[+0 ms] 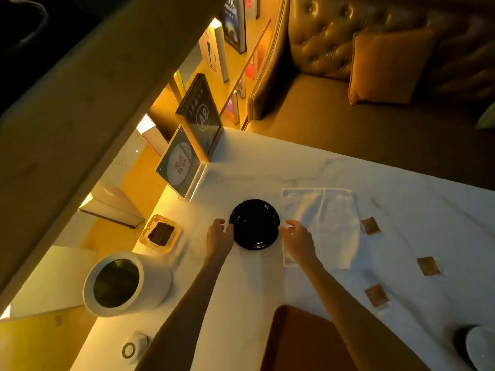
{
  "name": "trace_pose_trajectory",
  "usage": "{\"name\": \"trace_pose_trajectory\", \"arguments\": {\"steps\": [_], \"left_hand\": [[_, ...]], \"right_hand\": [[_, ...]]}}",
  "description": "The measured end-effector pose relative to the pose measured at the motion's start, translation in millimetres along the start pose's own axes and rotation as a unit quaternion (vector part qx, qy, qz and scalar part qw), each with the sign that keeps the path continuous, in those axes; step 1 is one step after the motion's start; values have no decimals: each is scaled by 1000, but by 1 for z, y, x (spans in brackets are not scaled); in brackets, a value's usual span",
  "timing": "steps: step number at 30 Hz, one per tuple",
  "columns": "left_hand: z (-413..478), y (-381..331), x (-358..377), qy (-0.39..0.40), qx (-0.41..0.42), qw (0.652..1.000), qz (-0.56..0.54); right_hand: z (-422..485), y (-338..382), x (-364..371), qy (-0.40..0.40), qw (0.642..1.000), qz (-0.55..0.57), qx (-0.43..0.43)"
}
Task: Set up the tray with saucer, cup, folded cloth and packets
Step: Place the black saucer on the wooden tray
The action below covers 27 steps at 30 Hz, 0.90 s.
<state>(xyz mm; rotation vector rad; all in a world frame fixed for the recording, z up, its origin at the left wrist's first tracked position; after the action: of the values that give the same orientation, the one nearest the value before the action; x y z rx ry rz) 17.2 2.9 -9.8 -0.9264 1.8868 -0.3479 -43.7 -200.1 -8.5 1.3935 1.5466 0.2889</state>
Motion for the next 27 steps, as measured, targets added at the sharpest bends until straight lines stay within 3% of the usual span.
{"name": "trace_pose_trajectory", "arguments": {"steps": [5, 18, 27], "left_hand": [[25, 5, 13, 22, -70, 997, -19], [28, 20, 28, 61, -64, 995, -48], [-20, 26, 6, 87, -32, 995, -39]], "right_hand": [[24, 4, 18, 31, 999, 10, 12], [32, -3, 19, 30, 999, 33, -10], [-18, -3, -1, 45, 998, 19, -42]]}}
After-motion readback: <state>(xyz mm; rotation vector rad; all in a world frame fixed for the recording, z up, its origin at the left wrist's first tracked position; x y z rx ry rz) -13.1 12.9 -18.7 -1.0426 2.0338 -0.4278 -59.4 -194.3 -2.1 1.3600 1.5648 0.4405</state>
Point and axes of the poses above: each hand's wrist, its own z-axis towards the middle knuckle, its own x-axis out of the palm, y = z × x, the point moved 2 cm from there along z, towards the middle knuckle, and after that the axes turned 5 degrees about z, right-handed, at the moved point
